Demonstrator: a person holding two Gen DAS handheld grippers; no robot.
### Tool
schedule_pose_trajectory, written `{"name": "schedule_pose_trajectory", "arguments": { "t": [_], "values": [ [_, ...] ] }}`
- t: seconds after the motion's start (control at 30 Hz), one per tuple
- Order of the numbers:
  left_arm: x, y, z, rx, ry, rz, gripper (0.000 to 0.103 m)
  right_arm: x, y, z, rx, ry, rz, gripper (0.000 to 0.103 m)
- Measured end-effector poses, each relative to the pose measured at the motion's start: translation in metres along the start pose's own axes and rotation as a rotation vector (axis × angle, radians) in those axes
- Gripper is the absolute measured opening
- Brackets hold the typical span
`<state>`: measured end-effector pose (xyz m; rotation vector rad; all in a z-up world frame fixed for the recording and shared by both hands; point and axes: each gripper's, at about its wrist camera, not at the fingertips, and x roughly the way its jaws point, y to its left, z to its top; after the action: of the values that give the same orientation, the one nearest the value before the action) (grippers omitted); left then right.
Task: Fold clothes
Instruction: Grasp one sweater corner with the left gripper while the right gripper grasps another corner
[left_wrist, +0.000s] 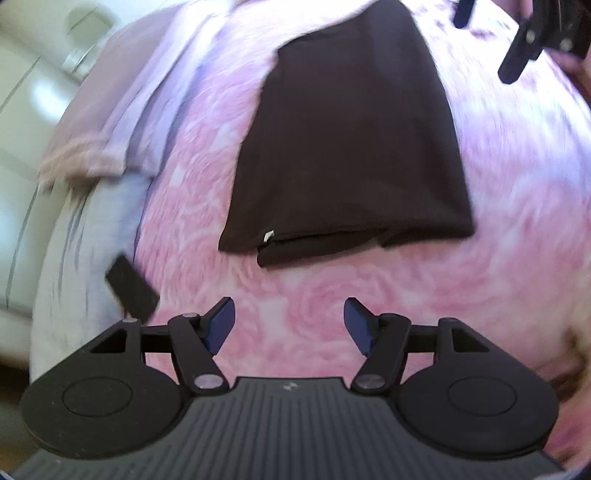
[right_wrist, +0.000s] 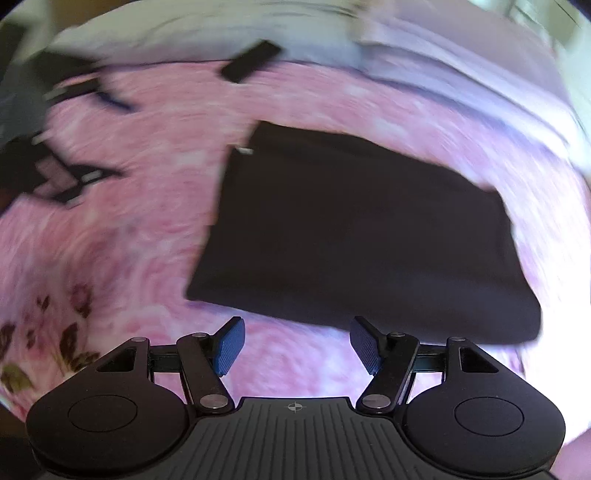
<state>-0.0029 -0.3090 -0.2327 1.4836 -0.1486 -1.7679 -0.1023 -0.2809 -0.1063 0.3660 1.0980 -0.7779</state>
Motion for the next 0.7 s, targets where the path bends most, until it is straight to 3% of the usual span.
{"name": "schedule_pose_trajectory", "arguments": {
  "t": [0.2,0.37,0.47,0.67,0.7],
  "values": [
    [0.063,-0.009,-0.02,0.341,-0.134,-0.014,0.061,0.057,0.058,-0.003,-0.18,0.003,0.01,0.066],
    [0.109,-0.009,-0.032,0.548,-0.199,-0.019,0.061,0.111,0.096,-0.016,-0.439,0.048,-0.131,0.066],
    [0.13,-0.004,-0.035,0.629,-0.228,-0.017,0.061,0.133,0.095,-0.021,-0.46,0.054,-0.158,0.066],
    [0.149,0.003,-0.032,0.743,-0.303,-0.018,0.061,0.136,0.082,-0.019,-0.448,-0.001,-0.158,0.066],
    [0.152,0.004,-0.03,0.754,-0.309,-0.02,0.056,0.136,0.079,-0.019,-0.438,-0.004,-0.157,0.066]
  ]
}}
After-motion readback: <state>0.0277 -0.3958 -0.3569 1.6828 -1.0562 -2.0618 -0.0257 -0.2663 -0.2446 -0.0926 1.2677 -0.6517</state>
